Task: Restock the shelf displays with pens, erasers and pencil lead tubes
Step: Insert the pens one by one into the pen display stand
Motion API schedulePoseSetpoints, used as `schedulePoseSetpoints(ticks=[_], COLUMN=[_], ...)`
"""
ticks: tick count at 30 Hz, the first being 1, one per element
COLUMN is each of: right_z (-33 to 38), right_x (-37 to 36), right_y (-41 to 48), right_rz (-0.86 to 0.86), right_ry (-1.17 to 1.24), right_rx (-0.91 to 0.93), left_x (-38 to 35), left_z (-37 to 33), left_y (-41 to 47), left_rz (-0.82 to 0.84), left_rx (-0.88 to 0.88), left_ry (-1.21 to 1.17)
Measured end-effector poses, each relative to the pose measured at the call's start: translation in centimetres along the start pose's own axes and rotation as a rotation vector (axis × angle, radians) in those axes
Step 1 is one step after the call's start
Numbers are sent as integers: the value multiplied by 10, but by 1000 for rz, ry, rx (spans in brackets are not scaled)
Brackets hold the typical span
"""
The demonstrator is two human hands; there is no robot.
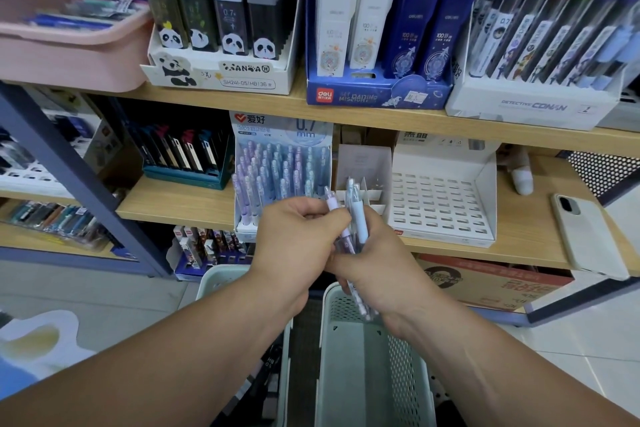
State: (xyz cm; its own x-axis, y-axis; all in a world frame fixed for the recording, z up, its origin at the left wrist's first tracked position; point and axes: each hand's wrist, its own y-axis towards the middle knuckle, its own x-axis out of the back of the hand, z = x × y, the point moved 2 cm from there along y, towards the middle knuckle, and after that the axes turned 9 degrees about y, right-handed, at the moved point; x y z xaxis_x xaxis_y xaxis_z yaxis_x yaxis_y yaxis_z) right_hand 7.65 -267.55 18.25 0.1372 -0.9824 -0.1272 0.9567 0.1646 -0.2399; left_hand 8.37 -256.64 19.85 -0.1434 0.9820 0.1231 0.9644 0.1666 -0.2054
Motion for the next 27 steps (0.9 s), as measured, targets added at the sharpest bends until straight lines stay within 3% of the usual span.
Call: schedulePoseSetpoints(ticks=[6, 15, 22, 27], right_z=[4, 8, 2, 0], right_x=[0, 11, 16, 17], right_y=[-2, 3, 11, 12], right_rz=[-28, -55, -223, -181], right_ry=[43, 519, 367, 446], right_rx=[-4, -288, -274, -318], left_x=[1, 16, 35, 58], left_z=[3, -1, 4, 13], left_y=[1, 11, 14, 15], left_rz=[14, 181, 117, 39], left_rx=[32, 13, -5, -14], left_ry=[-84, -328, -386, -406])
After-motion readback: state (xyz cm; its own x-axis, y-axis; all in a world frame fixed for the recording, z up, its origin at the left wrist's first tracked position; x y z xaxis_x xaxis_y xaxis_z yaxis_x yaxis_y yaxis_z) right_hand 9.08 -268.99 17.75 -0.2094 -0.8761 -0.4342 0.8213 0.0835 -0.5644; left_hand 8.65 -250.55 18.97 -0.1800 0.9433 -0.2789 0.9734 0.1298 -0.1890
